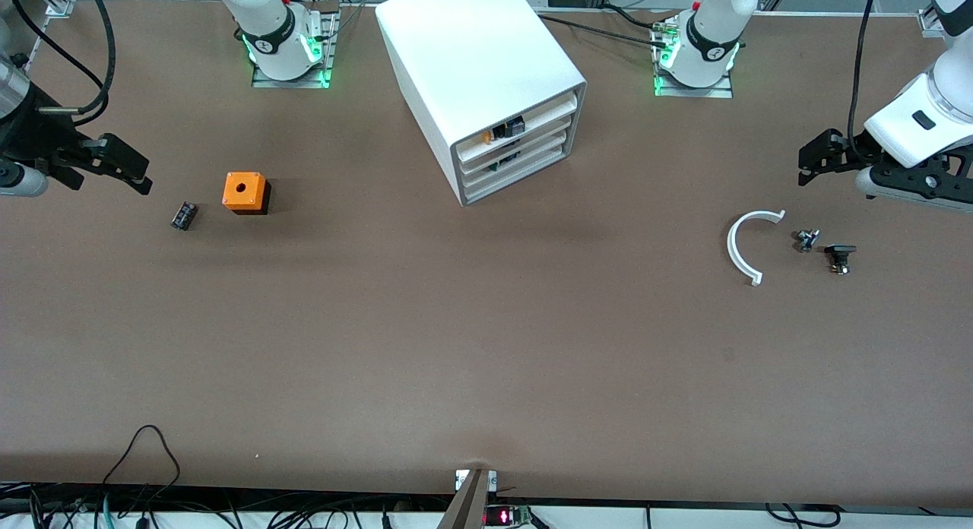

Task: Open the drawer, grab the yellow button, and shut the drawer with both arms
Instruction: 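Move the left gripper toward the cabinet while the right gripper advances, then grasp the handle of the lowest cabinet drawer with the left gripper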

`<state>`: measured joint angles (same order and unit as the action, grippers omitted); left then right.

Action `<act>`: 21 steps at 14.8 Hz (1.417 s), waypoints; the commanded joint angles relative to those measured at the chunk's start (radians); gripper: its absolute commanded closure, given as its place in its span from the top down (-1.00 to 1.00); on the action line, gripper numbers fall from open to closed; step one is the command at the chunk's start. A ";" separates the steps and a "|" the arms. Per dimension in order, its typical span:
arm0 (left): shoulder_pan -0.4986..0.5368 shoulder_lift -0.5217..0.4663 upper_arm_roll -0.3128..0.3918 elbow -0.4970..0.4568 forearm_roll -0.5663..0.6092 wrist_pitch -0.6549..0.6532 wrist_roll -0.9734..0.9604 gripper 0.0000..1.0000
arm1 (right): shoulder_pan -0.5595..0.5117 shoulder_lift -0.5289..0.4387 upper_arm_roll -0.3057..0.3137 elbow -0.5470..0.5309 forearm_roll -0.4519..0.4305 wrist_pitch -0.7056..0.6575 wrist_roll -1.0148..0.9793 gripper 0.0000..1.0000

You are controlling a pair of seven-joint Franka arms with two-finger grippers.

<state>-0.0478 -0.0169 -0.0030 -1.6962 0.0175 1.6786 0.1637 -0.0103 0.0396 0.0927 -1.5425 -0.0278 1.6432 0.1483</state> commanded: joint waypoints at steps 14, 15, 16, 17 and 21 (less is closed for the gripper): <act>-0.010 0.080 -0.035 0.026 -0.262 -0.247 0.019 1.00 | -0.005 0.120 0.009 0.009 0.017 -0.045 0.049 1.00; -0.010 0.094 -0.035 0.026 -0.312 -0.273 0.019 1.00 | -0.004 0.129 0.009 0.010 0.017 -0.045 0.089 1.00; -0.010 0.106 -0.035 0.024 -0.355 -0.289 0.019 1.00 | -0.002 0.137 0.009 0.012 0.017 -0.045 0.118 1.00; -0.010 0.123 -0.035 0.024 -0.401 -0.301 0.020 1.00 | 0.000 0.147 0.009 0.013 0.019 -0.045 0.146 1.00; -0.015 0.195 -0.035 0.024 -0.638 -0.320 0.016 1.00 | 0.026 0.189 0.009 0.022 0.017 -0.039 0.240 1.00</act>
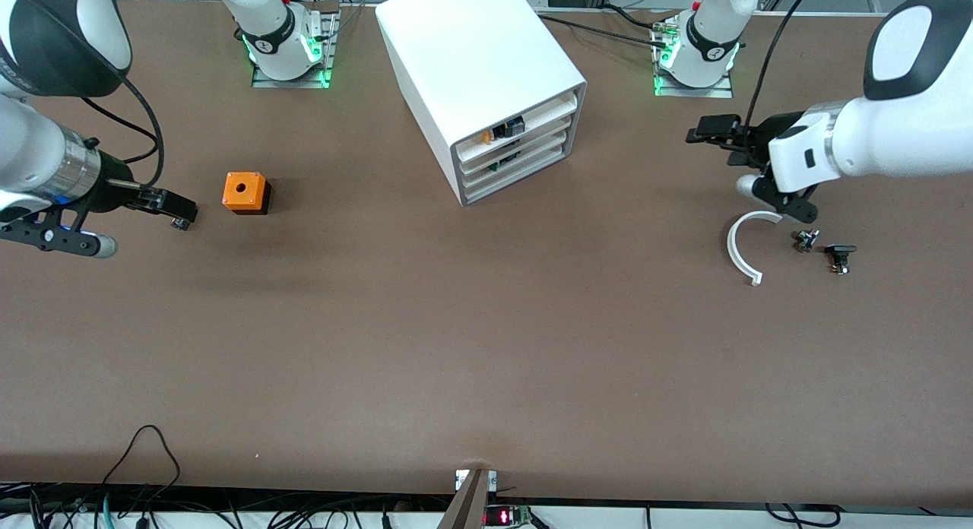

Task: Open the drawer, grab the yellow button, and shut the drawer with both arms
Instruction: 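Grasp the handle of the lowest cabinet drawer with the left gripper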

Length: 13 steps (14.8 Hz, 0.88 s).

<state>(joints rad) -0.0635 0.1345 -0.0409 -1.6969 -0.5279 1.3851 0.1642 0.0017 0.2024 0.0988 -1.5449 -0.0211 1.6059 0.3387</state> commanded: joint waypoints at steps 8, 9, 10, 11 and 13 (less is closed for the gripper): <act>0.010 0.085 -0.029 -0.068 -0.196 0.011 0.273 1.00 | 0.058 0.135 0.004 0.135 0.010 0.009 0.189 1.00; 0.013 0.065 -0.037 -0.125 -0.269 0.055 0.338 1.00 | 0.058 0.138 0.004 0.140 0.015 0.009 0.204 1.00; 0.013 0.044 -0.042 -0.188 -0.323 0.102 0.412 1.00 | 0.060 0.144 0.004 0.140 0.024 0.009 0.212 1.00; 0.010 0.034 -0.054 -0.261 -0.372 0.164 0.479 1.00 | 0.063 0.146 0.004 0.141 0.030 0.011 0.213 1.00; 0.013 0.027 -0.097 -0.381 -0.499 0.253 0.596 1.00 | 0.064 0.147 0.004 0.140 0.036 0.023 0.224 1.00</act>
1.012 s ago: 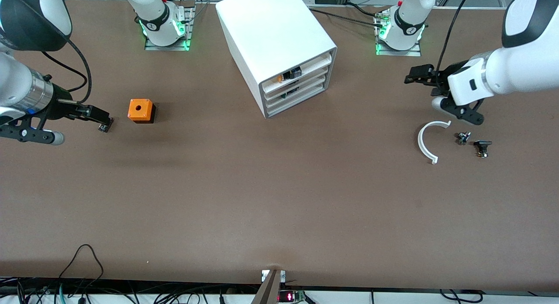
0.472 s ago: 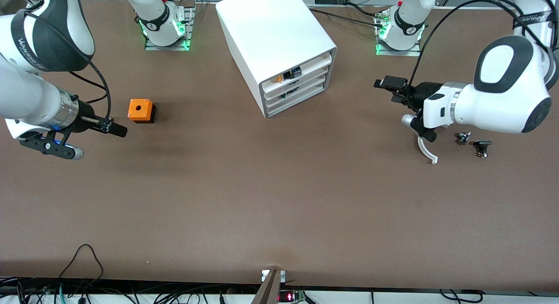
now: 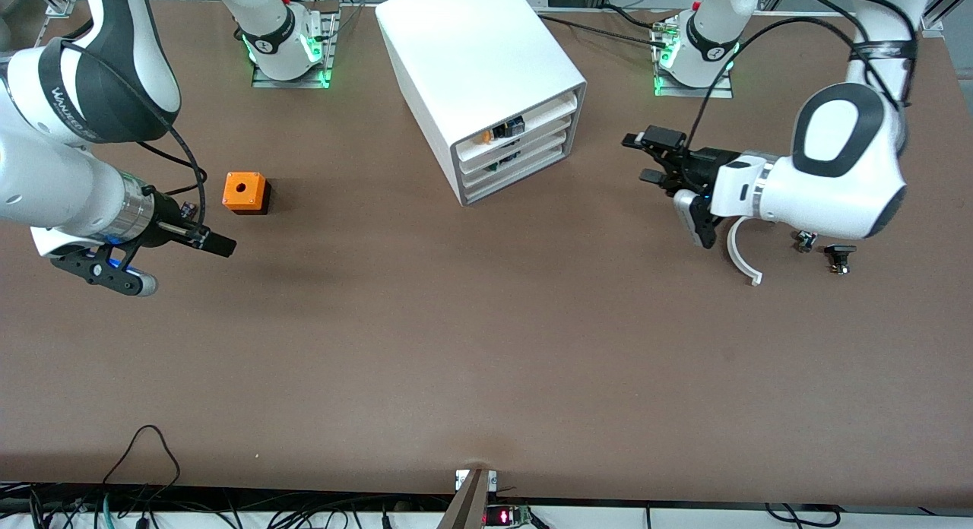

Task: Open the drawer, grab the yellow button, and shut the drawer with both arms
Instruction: 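Grasp the handle of the lowest cabinet drawer with the left gripper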

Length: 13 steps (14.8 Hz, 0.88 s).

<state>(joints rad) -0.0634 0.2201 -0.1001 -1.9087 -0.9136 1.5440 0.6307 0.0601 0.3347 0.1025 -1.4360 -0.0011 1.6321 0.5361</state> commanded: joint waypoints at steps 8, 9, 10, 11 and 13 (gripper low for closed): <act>-0.006 -0.001 -0.141 -0.394 -0.380 0.194 0.325 0.54 | 0.029 0.033 0.000 0.034 0.044 0.046 0.105 1.00; -0.004 0.010 -0.157 -0.398 -0.381 0.194 0.331 0.39 | 0.029 0.033 0.000 0.032 0.047 0.054 0.114 1.00; -0.004 0.016 -0.170 -0.406 -0.383 0.194 0.333 0.36 | 0.030 0.033 0.000 0.034 0.052 0.054 0.125 1.00; -0.004 0.018 -0.171 -0.408 -0.383 0.191 0.334 0.21 | 0.032 0.035 0.000 0.034 0.053 0.055 0.142 1.00; -0.004 0.028 -0.202 -0.424 -0.407 0.192 0.340 0.16 | 0.041 0.038 0.000 0.034 0.053 0.055 0.173 1.00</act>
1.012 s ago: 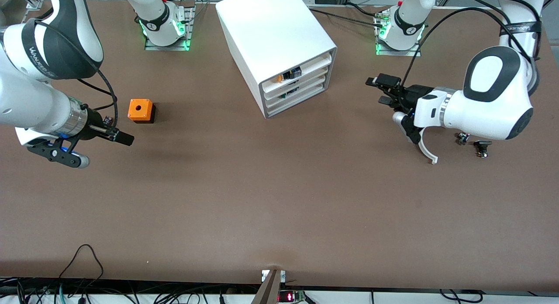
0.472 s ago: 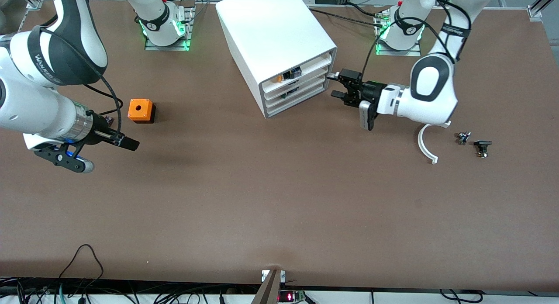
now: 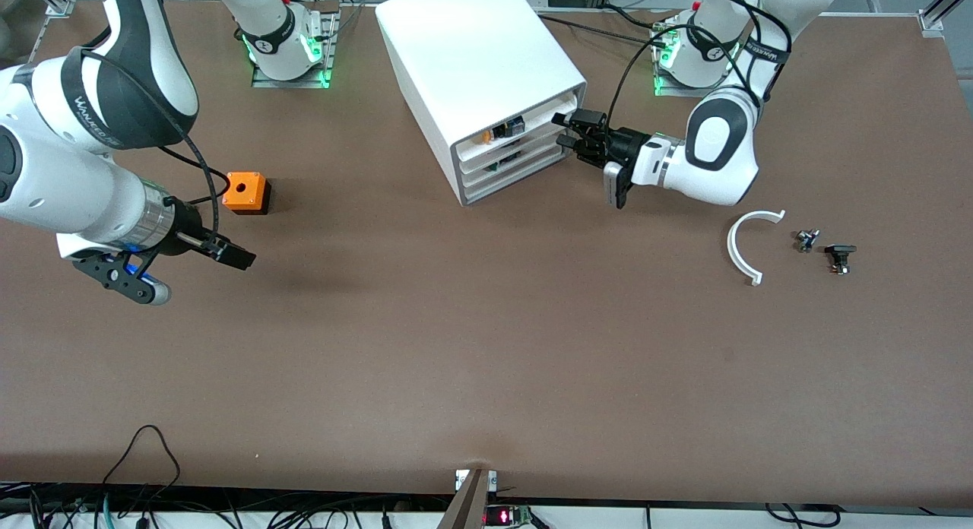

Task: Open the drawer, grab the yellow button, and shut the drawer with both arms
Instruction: 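Grasp the handle of the lowest cabinet drawer with the left gripper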

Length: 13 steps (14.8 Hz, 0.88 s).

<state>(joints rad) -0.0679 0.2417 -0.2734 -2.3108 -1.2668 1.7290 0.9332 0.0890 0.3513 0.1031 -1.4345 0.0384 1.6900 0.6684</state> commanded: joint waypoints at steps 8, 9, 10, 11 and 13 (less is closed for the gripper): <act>0.003 0.031 -0.067 -0.039 -0.106 0.035 0.068 -1.00 | 0.040 0.021 0.000 0.071 0.029 -0.019 0.105 1.00; 0.010 0.031 -0.067 -0.038 -0.106 0.034 0.067 -1.00 | 0.040 0.021 -0.002 0.077 0.029 -0.026 0.105 1.00; 0.014 0.033 -0.066 -0.033 -0.106 0.034 0.065 -1.00 | 0.040 0.021 -0.002 0.077 0.029 -0.026 0.105 1.00; 0.022 0.033 -0.063 -0.029 -0.106 0.035 0.058 -1.00 | 0.040 0.021 -0.002 0.080 0.029 -0.029 0.105 1.00; 0.048 0.036 -0.059 -0.010 -0.103 0.035 0.046 -1.00 | 0.041 0.020 0.000 0.082 0.041 -0.029 0.123 1.00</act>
<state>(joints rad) -0.0597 0.2685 -0.3365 -2.3416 -1.3523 1.7443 0.9724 0.1270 0.3565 0.1031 -1.3874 0.0567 1.6841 0.7615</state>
